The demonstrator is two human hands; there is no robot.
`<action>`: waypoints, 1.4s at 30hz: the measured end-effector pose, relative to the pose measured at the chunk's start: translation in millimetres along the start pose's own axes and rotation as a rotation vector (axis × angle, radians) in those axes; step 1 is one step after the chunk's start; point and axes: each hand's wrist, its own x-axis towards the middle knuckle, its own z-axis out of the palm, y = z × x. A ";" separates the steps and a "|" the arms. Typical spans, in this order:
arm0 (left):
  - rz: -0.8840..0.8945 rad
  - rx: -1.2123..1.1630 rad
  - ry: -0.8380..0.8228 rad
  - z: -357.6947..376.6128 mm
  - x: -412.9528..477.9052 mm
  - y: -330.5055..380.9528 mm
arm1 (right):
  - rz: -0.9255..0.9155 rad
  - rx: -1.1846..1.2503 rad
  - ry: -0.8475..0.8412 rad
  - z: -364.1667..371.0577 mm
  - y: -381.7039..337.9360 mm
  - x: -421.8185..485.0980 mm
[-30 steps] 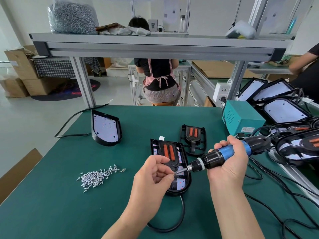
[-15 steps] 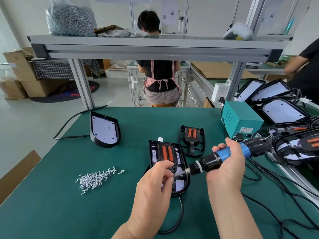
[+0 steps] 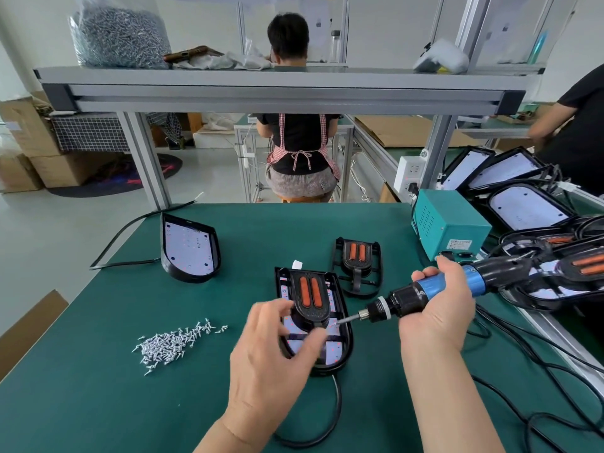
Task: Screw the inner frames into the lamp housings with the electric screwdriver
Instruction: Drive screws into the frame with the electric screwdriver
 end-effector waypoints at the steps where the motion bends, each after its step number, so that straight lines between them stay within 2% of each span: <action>1: -0.057 0.015 0.024 -0.2 5.2 -6.0 | -0.039 -0.001 -0.008 2.3 -2.3 2.8; 3: -0.221 0.049 -0.015 1.0 18.1 -17.4 | -0.125 -0.009 -0.034 7.1 -4.9 7.4; 5: -0.390 0.056 -0.170 3.5 30.5 -24.5 | -0.201 -0.041 -0.088 11.1 -4.0 9.1; 7: -0.473 0.066 -0.313 6.4 38.1 -26.6 | -0.262 -0.100 -0.158 14.4 -0.1 9.5; 13: -0.470 0.164 -0.399 9.7 43.4 -26.7 | -0.294 -0.245 -0.306 24.2 13.3 7.5; 20: -0.489 0.165 -0.420 8.7 43.3 -22.8 | -0.301 -0.311 -0.374 25.6 22.8 4.0; 26: -0.488 0.142 -0.410 8.8 43.1 -21.1 | -0.304 -0.336 -0.421 27.7 26.5 2.2; 33: -0.496 0.044 -0.386 12.5 40.8 -19.6 | -0.337 -0.377 -0.578 32.9 31.1 -3.4; 42: -0.490 -0.046 -0.410 12.9 41.1 -17.5 | -0.378 -0.418 -0.602 33.4 33.6 -5.0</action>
